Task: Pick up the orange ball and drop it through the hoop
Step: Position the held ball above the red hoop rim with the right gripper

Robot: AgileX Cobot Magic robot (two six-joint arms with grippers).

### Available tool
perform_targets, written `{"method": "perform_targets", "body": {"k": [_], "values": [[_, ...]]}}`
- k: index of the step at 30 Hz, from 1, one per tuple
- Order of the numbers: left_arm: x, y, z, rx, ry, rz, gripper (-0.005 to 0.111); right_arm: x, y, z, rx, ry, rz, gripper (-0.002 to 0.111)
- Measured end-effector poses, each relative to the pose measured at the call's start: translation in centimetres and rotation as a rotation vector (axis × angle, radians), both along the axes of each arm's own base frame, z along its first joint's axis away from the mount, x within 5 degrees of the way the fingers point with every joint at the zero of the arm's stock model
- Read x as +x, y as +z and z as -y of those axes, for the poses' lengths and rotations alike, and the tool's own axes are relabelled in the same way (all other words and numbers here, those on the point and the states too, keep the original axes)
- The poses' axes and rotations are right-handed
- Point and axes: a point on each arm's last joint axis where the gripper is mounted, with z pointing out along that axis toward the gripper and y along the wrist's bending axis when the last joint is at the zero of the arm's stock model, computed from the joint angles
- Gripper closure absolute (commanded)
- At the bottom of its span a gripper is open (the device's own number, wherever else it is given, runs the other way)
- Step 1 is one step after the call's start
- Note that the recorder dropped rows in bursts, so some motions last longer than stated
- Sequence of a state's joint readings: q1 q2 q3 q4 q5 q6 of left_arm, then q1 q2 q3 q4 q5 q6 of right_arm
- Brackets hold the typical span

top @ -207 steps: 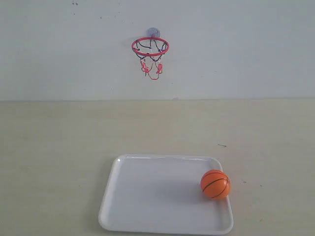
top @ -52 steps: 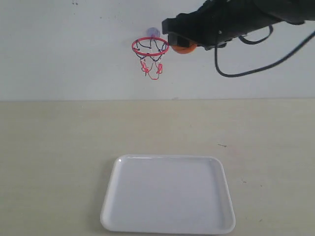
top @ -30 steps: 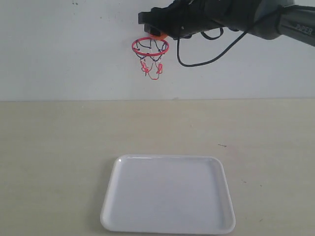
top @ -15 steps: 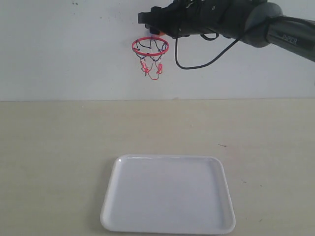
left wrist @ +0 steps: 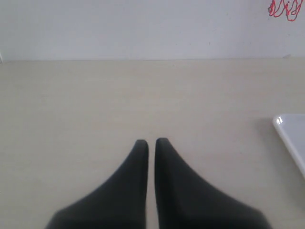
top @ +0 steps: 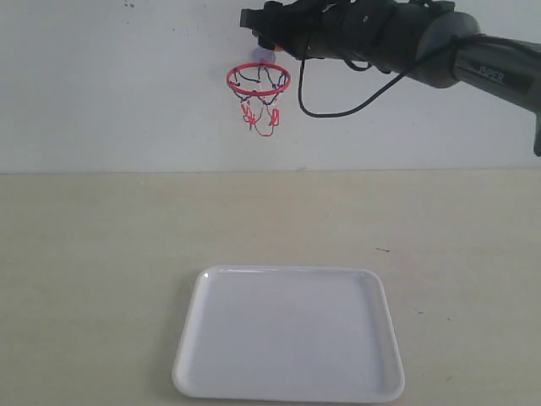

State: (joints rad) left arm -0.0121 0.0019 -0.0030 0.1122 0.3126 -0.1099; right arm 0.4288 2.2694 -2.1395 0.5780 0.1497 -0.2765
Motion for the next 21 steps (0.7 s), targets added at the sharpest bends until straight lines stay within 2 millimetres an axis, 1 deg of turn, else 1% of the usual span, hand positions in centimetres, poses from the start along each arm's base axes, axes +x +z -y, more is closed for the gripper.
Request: {"method": "perform_targets", "body": {"k": [3,9,11,14,15,18,19,21], "values": [[0.0,0.0,0.0,0.0,0.0,0.0,0.103,0.23,-0.59,-0.07,0.004,-0.005,-0.007,0.108],[0.0,0.0,0.0,0.0,0.0,0.0,0.103,0.31,-0.42,0.01,0.013,-0.017,0.01,0.108],[0.0,0.0,0.0,0.0,0.0,0.0,0.103,0.31,-0.42,0.01,0.013,-0.017,0.01,0.103],[0.0,0.0,0.0,0.0,0.0,0.0,0.103,0.31,-0.4,0.02,0.013,-0.018,0.012,0.084],[0.0,0.0,0.0,0.0,0.0,0.0,0.103,0.31,-0.4,0.02,0.013,-0.018,0.012,0.071],[0.0,0.0,0.0,0.0,0.0,0.0,0.103,0.32,-0.39,0.03,0.014,-0.019,0.013,0.046],[0.0,0.0,0.0,0.0,0.0,0.0,0.103,0.32,-0.39,0.03,0.014,-0.019,0.014,0.043],[0.0,0.0,0.0,0.0,0.0,0.0,0.103,0.32,-0.39,0.03,0.013,-0.019,0.014,0.044]]}}
